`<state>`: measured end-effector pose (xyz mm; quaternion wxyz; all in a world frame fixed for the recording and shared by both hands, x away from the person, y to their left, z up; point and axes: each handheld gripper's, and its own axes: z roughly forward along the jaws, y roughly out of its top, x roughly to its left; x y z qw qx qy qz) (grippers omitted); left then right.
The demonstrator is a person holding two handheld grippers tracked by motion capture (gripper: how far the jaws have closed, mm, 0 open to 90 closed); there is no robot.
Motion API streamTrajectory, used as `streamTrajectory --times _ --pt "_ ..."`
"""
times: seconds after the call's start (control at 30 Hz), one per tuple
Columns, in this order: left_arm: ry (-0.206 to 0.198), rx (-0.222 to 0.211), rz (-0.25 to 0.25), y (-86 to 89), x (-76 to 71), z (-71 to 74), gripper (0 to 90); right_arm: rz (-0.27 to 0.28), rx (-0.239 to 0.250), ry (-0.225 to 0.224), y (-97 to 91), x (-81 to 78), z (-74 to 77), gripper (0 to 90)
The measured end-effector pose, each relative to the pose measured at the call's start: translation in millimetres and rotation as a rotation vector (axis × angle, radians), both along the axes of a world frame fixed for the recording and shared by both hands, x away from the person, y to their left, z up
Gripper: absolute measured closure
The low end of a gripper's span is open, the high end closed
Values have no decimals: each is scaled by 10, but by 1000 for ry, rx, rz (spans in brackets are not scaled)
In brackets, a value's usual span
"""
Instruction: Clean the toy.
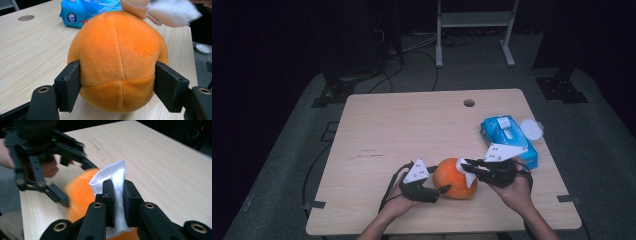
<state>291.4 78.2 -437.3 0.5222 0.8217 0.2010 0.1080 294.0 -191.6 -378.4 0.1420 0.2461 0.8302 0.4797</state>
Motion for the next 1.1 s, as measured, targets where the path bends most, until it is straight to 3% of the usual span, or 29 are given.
streamTrajectory --times 0.1,0.2,0.37,0.6,0.67,0.77,0.8,0.87,1.0,1.1 --pt "56 -12 -28 -4 32 3 164 9 3 31 -2 11 -84 805" --pt "107 -24 -14 -5 54 1 109 48 -2 30 114 -43 -87 805" --pt "71 0 -9 43 42 -14 242 112 -28 13 301 -144 -86 804" --pt "-8 37 -17 -31 -27 47 289 36 -17 -1 130 -68 -16 805" --pt "-49 71 -23 -97 -80 72 288 57 -20 -5 187 -104 -11 805" --pt "-98 112 -36 -159 -152 87 285 135 -1 -1 332 -186 -5 804" --pt "-106 118 -39 -166 -162 88 285 157 -19 -8 401 -225 -1 804" --pt "-108 118 -39 -152 -157 84 286 158 -49 -35 447 -254 11 803" --pt "-90 103 -37 -113 -131 52 283 84 -32 -36 271 -141 30 804" --pt "-49 74 -41 -124 -103 60 217 51 -13 -5 149 -71 2 804"
